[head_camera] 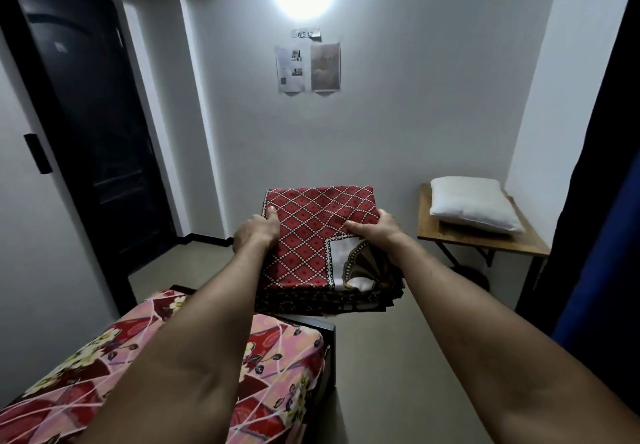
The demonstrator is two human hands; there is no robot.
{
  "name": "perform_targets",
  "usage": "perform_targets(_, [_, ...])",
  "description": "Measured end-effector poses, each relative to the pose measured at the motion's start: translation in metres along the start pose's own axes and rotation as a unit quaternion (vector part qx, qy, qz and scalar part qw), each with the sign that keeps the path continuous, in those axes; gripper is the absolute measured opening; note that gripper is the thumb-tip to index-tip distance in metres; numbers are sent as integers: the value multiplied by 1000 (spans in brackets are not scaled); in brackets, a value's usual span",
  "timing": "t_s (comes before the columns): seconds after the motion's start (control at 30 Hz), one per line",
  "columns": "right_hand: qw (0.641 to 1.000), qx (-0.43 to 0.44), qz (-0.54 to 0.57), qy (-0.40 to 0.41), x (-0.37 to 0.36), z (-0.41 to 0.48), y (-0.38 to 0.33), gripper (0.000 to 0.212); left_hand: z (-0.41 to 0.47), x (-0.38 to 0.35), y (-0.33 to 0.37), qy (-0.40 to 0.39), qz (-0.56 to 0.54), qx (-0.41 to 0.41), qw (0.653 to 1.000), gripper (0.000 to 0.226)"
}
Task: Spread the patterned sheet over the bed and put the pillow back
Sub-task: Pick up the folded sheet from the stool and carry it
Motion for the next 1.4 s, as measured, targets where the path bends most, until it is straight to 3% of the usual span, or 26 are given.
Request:
perform_targets(0.1, [1000, -13, -3, 4, -2, 24, 9, 89, 18, -18, 12, -13, 5, -7, 1000, 73])
perform_targets(0.4, [1000, -21, 7, 17, 4, 111, 27, 67, 71, -76, 61, -27, 7, -24, 999, 72])
perform_targets(0.7, [1000, -11, 7, -11, 20, 241, 39, 87, 135, -136, 137, -12, 9, 3, 1000, 72])
perform_targets(0.87, [999, 5, 7, -31, 25, 319, 38, 88, 170, -163, 174, 15, 8, 27, 999, 73])
perform_targets(1.13, [998, 11, 20, -62, 5, 404, 40, 67, 228, -202, 201, 27, 18, 45, 998, 72])
perform_targets(1.4, [998, 20, 4, -64, -32, 504, 35, 87, 319, -239, 225, 42, 11, 50, 998, 73])
Point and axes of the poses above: each hand's wrist, its own z-axis towards the middle knuckle, its own x-axis out of the back of the hand, y = z × x, the point moved 10 cm from there along z, towards the middle knuckle, and after that the axes turned 9 degrees about y, right-handed, at the moved point
